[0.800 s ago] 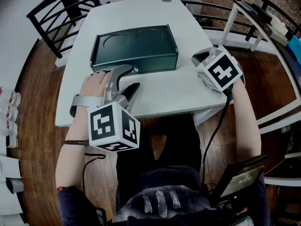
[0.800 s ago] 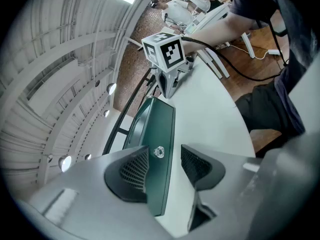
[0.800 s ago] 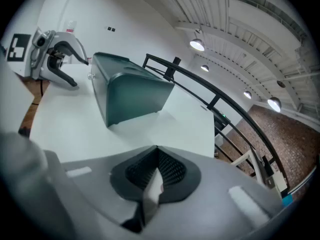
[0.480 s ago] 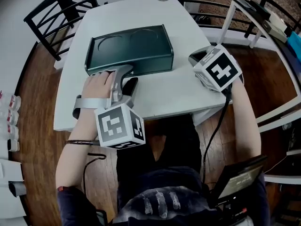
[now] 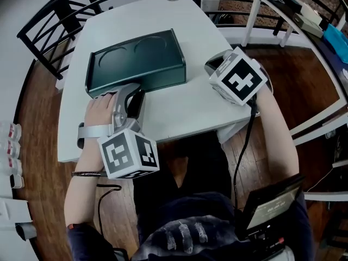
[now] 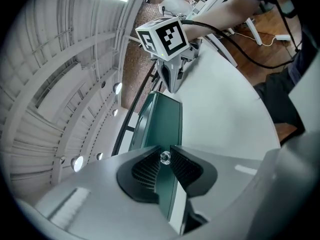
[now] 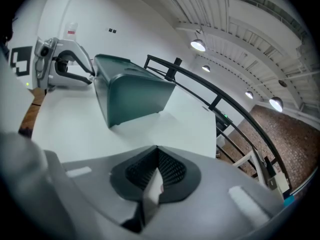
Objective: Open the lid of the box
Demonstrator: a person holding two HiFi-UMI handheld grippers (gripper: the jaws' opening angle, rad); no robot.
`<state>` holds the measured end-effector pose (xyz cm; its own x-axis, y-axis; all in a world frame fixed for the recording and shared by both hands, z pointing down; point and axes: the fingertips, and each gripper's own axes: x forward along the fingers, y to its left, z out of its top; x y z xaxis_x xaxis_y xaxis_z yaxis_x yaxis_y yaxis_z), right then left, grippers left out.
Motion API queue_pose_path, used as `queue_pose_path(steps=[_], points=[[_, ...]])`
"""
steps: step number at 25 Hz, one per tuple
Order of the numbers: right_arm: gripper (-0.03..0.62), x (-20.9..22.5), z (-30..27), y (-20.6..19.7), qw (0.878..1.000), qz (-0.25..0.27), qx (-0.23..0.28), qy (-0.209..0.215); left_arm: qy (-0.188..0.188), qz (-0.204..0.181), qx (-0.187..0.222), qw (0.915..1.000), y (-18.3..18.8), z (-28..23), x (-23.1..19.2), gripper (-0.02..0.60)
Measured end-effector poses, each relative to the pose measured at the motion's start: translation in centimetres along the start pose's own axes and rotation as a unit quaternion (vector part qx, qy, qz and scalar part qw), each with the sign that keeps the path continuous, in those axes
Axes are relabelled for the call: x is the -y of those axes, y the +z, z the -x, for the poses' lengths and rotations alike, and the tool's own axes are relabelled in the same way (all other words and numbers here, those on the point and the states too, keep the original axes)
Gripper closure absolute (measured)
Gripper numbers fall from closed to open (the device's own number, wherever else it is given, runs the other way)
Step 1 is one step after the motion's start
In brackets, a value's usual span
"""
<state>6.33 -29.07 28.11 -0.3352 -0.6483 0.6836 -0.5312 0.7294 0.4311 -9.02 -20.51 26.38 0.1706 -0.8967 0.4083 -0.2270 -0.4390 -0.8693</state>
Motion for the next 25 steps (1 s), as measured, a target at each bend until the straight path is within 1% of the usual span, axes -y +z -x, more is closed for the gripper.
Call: queue_pose_path(steps=[3, 6, 12, 14, 16, 19, 25], points=[[0.591, 0.0, -0.1, -0.2, 1.000, -0.010, 0.005, 0.012, -0.006, 0.006, 0.000, 1.0000, 0.3, 0.2, 0.2, 0.505], [0.591, 0.4, 0.1, -0.7, 0.999, -0.028, 0.006, 0.015, -0.021, 0.018, 0.008, 0.9996, 0.7, 1.2, 0.8, 0.505], [0.591, -0.2, 0.1, -0.2, 0.999, -0.023, 0.013, 0.018, -0.048, 0.039, 0.027, 0.9977, 1.5, 4.9, 2.4, 0.505], [0.591, -0.7, 0.2, -0.2, 1.000, -0.017, 0.007, 0.016, -0.057, 0.041, 0.032, 0.9970, 1.5, 6.2, 3.0, 0.505], [0.591, -0.8, 0.2, -0.3, 1.000, -0.004, 0.000, 0.004, -0.062, 0.042, 0.038, 0.9964, 1.7, 7.1, 3.5, 0.506], [0.591, -0.3, 0.3, -0.8, 1.000, -0.002, -0.010, -0.007, -0.063, 0.041, 0.046, 0.9961, 2.0, 8.0, 3.9, 0.506], [0.591, -0.1, 0.3, -1.9, 0.999, -0.028, -0.025, 0.012, -0.075, 0.046, 0.061, 0.9943, 3.1, 10.0, 5.0, 0.506]])
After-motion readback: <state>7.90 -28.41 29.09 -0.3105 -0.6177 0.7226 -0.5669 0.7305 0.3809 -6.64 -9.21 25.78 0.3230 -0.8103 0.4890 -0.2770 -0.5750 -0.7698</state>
